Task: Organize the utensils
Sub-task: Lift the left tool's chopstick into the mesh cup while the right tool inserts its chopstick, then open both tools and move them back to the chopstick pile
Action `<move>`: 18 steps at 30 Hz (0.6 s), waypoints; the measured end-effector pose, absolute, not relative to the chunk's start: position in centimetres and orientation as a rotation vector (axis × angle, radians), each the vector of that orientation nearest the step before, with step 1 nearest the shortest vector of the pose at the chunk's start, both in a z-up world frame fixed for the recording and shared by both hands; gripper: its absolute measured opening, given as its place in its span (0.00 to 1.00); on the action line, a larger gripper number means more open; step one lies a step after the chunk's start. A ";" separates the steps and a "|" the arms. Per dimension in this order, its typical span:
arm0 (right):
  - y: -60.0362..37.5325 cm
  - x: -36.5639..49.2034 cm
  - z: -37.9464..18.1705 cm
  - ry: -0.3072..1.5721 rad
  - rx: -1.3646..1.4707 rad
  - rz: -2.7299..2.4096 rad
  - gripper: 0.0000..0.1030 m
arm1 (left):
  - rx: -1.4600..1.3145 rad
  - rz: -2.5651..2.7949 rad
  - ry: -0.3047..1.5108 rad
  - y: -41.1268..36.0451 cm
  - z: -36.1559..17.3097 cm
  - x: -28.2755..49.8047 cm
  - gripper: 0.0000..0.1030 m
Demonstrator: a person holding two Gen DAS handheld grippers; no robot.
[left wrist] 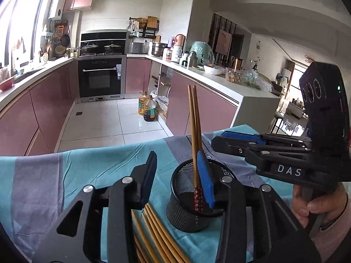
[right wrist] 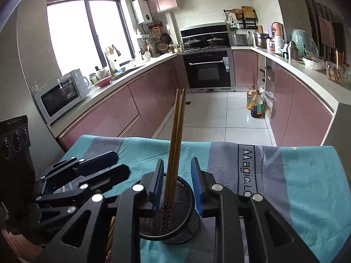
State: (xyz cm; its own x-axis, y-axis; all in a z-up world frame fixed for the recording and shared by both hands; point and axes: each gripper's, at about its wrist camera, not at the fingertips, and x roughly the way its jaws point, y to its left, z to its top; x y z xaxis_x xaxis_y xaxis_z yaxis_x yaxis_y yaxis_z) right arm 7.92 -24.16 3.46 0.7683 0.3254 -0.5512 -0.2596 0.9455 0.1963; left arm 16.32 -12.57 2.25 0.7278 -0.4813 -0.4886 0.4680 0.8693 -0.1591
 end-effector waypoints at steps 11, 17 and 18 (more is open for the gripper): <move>-21.4 0.8 3.8 0.581 0.048 0.498 0.26 | 0.031 -0.446 0.617 -5.3 0.8 11.9 0.52; -18.6 0.5 -0.9 0.736 0.044 0.537 0.26 | 0.023 -0.444 0.736 -3.2 -3.3 10.8 0.53; -18.2 0.8 -1.8 0.764 0.048 0.532 0.26 | 0.019 -0.440 0.754 -3.0 -3.8 10.7 0.53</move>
